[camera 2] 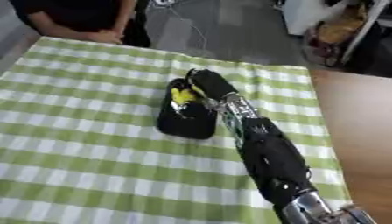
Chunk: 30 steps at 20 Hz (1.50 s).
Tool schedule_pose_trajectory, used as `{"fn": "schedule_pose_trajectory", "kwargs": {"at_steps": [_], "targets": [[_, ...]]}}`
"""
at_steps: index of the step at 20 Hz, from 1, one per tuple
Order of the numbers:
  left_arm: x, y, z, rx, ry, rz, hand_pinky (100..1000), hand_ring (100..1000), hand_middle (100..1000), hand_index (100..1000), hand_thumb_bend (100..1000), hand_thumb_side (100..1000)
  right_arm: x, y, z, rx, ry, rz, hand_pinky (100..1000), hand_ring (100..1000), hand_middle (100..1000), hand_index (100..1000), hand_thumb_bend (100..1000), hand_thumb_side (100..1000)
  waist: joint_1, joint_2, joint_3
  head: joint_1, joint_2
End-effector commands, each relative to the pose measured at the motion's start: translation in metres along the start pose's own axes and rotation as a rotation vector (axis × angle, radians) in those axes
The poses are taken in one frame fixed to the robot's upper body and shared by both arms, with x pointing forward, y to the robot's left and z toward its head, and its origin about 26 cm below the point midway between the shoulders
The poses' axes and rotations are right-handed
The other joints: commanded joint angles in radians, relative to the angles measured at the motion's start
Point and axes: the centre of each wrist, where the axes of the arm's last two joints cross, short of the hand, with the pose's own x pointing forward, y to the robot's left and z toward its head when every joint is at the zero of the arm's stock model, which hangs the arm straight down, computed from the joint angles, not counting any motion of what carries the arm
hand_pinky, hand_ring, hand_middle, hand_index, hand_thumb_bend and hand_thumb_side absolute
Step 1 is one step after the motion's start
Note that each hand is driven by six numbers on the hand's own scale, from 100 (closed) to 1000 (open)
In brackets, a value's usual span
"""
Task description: Pick up objects on the table and place them in the box.
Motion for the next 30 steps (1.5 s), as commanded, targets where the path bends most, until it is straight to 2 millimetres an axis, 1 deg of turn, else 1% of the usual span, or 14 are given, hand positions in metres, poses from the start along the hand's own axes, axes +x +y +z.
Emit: {"fn": "schedule_pose_trajectory", "kwargs": {"at_steps": [1, 5, 10, 11, 12, 13, 14, 15, 16, 17, 18, 20, 26, 30], "targets": [[0.0077, 0.0015, -0.0077, 0.002, -0.038, 0.005, 523, 631, 771, 865, 291, 837, -0.0038, -0.0099, -0.0017, -0.023, 0.001, 0.020, 100, 167, 279, 432, 172, 704, 0.012, -0.012, 0.001, -0.005, -0.017], [0.0077, 0.0014, -0.0077, 0.001, -0.038, 0.006, 523, 631, 771, 865, 291, 837, -0.0040, -0.0085, -0.0010, -0.022, 0.002, 0.016, 102, 198, 308, 452, 229, 676, 0.011, -0.013, 0.001, -0.003, -0.018], [0.0080, 0.0013, -0.0079, 0.000, -0.039, 0.006, 523, 631, 771, 865, 290, 837, -0.0036, -0.0071, -0.0004, -0.023, -0.005, 0.015, 167, 263, 368, 473, 293, 670, 0.011, -0.013, 0.001, 0.000, -0.018], [0.0081, 0.0012, -0.0079, 0.000, -0.040, 0.006, 523, 631, 771, 865, 290, 837, -0.0034, -0.0069, -0.0004, -0.023, -0.007, 0.015, 180, 276, 386, 486, 316, 666, 0.011, -0.013, 0.001, 0.000, -0.018], [0.0081, 0.0012, -0.0079, -0.001, -0.040, 0.006, 523, 632, 771, 865, 291, 838, -0.0031, -0.0069, -0.0004, -0.023, -0.010, 0.017, 223, 337, 449, 518, 413, 656, 0.011, -0.013, 0.001, 0.001, -0.018], [0.0081, 0.0011, -0.0078, -0.001, -0.039, 0.006, 523, 632, 771, 865, 291, 838, -0.0029, -0.0069, -0.0004, -0.020, -0.013, 0.021, 216, 328, 440, 511, 391, 659, 0.011, -0.013, 0.001, 0.001, -0.018], [0.0081, 0.0011, -0.0078, -0.002, -0.039, 0.006, 523, 632, 771, 864, 291, 838, -0.0027, -0.0066, -0.0004, -0.016, -0.017, 0.025, 299, 431, 535, 595, 590, 639, 0.011, -0.013, 0.000, 0.002, -0.018], [0.0081, 0.0011, -0.0077, -0.003, -0.039, 0.006, 523, 632, 771, 865, 291, 838, -0.0027, -0.0064, -0.0002, -0.011, -0.019, 0.029, 318, 450, 555, 609, 615, 624, 0.011, -0.013, 0.000, 0.002, -0.018], [0.0081, 0.0010, -0.0077, -0.003, -0.039, 0.006, 523, 632, 771, 865, 291, 838, -0.0028, -0.0061, 0.0000, -0.005, -0.019, 0.031, 404, 528, 639, 680, 698, 576, 0.011, -0.013, 0.000, 0.003, -0.018], [0.0081, 0.0010, -0.0077, -0.004, -0.039, 0.006, 523, 632, 771, 865, 291, 838, -0.0029, -0.0060, 0.0001, 0.001, -0.019, 0.032, 404, 528, 639, 680, 698, 576, 0.011, -0.013, 0.000, 0.003, -0.018], [0.0081, 0.0010, -0.0076, -0.004, -0.039, 0.006, 523, 632, 771, 865, 291, 837, -0.0029, -0.0060, 0.0002, 0.007, -0.020, 0.034, 538, 644, 757, 763, 786, 535, 0.011, -0.013, -0.001, 0.003, -0.018], [0.0081, 0.0011, -0.0076, -0.004, -0.039, 0.006, 523, 632, 771, 865, 291, 838, -0.0028, -0.0062, 0.0002, 0.017, -0.021, 0.036, 640, 736, 827, 811, 864, 527, 0.011, -0.014, -0.001, 0.004, -0.018], [0.0080, 0.0011, -0.0076, -0.005, -0.039, 0.005, 523, 632, 771, 864, 290, 838, -0.0032, -0.0066, 0.0009, 0.031, -0.025, 0.040, 790, 856, 936, 892, 992, 553, 0.010, -0.015, -0.002, 0.006, -0.019], [0.0079, 0.0010, -0.0074, -0.007, -0.038, 0.005, 523, 633, 771, 865, 291, 838, -0.0038, -0.0072, 0.0012, 0.031, -0.027, 0.042, 847, 881, 946, 922, 1000, 567, 0.010, -0.015, -0.003, 0.006, -0.018]]}}
